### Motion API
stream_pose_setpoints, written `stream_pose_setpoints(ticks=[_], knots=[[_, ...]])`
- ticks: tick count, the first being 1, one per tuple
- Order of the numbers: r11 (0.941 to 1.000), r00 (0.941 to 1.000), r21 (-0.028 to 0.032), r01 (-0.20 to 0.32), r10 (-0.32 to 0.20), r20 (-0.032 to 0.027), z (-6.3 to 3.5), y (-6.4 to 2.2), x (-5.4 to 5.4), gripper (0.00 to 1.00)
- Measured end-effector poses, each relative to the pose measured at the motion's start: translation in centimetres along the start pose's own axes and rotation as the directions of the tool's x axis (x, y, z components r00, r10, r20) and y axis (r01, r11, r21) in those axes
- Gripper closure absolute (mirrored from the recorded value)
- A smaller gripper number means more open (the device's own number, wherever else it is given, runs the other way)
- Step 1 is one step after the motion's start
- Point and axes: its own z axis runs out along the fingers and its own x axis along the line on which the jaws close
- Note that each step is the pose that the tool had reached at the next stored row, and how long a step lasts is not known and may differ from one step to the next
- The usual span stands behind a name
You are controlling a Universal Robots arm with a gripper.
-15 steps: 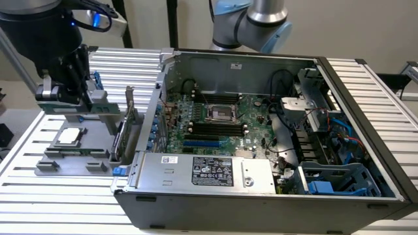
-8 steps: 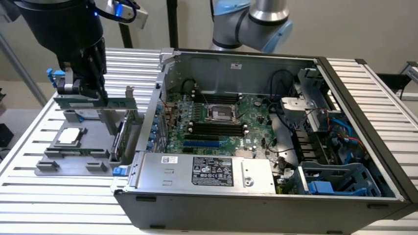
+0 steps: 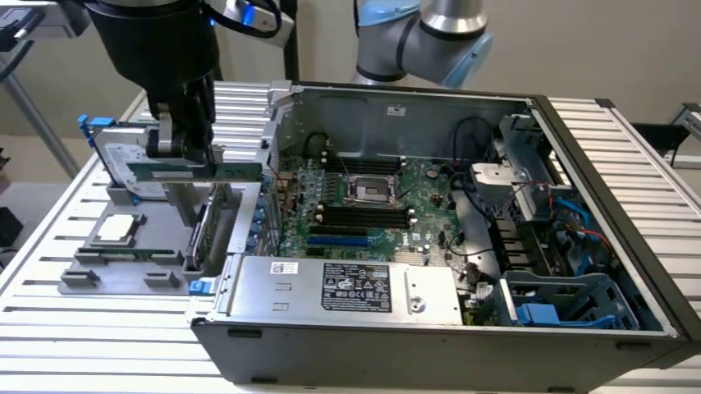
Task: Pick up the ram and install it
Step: 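Pick up the ram and move it above insertion slot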
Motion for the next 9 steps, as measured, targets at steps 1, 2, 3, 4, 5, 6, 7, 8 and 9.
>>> stream_pose_setpoints(ticks=[1,2,3,4,5,6,7,8,9], knots=[[1.0,1.0,0.0,0.0,0.0,0.0008,-0.02,-0.45,0.0,0.87],[1.0,1.0,0.0001,0.0,0.0,0.0018,-0.04,-0.9,0.1,0.87],[1.0,1.0,0.0001,0.0,0.0,0.0027,-0.06,-1.39,0.1,0.87],[1.0,1.0,0.0002,0.0,0.0,0.0035,-0.07,-1.83,0.1,0.87],[1.0,1.0,0.0001,0.0,0.0,0.0044,-0.09,-2.28,0.2,0.87],[1.0,1.0,0.0001,0.0,0.0,0.0052,-0.11,-2.74,0.2,0.87],[1.0,1.0,0.0002,0.0,0.0,0.0062,-0.12,-3.19,0.2,0.87],[1.0,1.0,0.0002,0.0,0.0,0.007,-0.13,-3.64,0.3,0.87],[1.0,1.0,0.0002,0.0,0.0,0.0078,-0.15,-4.09,0.3,0.87]])
